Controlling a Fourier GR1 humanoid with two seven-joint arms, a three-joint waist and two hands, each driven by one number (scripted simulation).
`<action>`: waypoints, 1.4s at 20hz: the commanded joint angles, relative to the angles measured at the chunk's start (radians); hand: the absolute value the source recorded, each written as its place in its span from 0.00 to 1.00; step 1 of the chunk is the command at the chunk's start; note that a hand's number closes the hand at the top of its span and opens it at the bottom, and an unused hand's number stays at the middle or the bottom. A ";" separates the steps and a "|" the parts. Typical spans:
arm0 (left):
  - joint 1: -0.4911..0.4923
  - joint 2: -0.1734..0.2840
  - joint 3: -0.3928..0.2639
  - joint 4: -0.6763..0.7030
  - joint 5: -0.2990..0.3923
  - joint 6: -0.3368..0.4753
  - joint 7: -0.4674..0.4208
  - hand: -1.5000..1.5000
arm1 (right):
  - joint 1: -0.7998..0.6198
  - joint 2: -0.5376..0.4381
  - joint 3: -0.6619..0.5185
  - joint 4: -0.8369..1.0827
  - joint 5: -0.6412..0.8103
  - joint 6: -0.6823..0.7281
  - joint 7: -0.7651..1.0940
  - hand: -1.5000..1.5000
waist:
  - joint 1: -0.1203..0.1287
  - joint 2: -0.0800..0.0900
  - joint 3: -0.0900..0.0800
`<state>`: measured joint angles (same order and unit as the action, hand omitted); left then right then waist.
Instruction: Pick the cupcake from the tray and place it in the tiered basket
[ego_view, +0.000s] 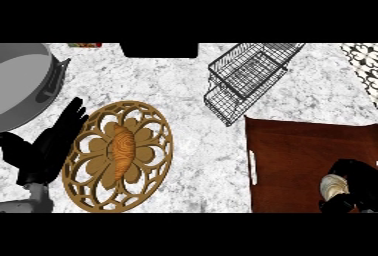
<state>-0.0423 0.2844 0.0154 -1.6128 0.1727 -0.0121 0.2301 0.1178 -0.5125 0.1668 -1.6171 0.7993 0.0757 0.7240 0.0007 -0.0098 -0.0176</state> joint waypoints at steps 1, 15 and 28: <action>-0.017 -0.012 0.023 0.043 0.000 -0.008 -0.016 0.50 | -0.019 0.013 0.008 0.087 0.102 -0.069 -0.041 1.00 | 0.000 0.010 0.018; 0.012 -0.032 0.014 0.012 -0.026 -0.008 -0.012 0.50 | 0.163 -0.025 -0.257 -0.377 -0.005 -0.321 -0.169 1.00 | -0.028 0.000 0.017; -0.058 -0.040 0.033 0.101 -0.041 -0.037 -0.042 0.50 | -0.064 0.005 -0.165 -0.773 -0.030 -0.099 0.078 1.00 | 0.003 0.011 0.016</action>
<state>-0.0685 0.2474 0.0408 -1.5557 0.1405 -0.0387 0.2103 0.1363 -0.5374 -0.0927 -2.3051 0.7156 -0.0953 0.7001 -0.0037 -0.0017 -0.0014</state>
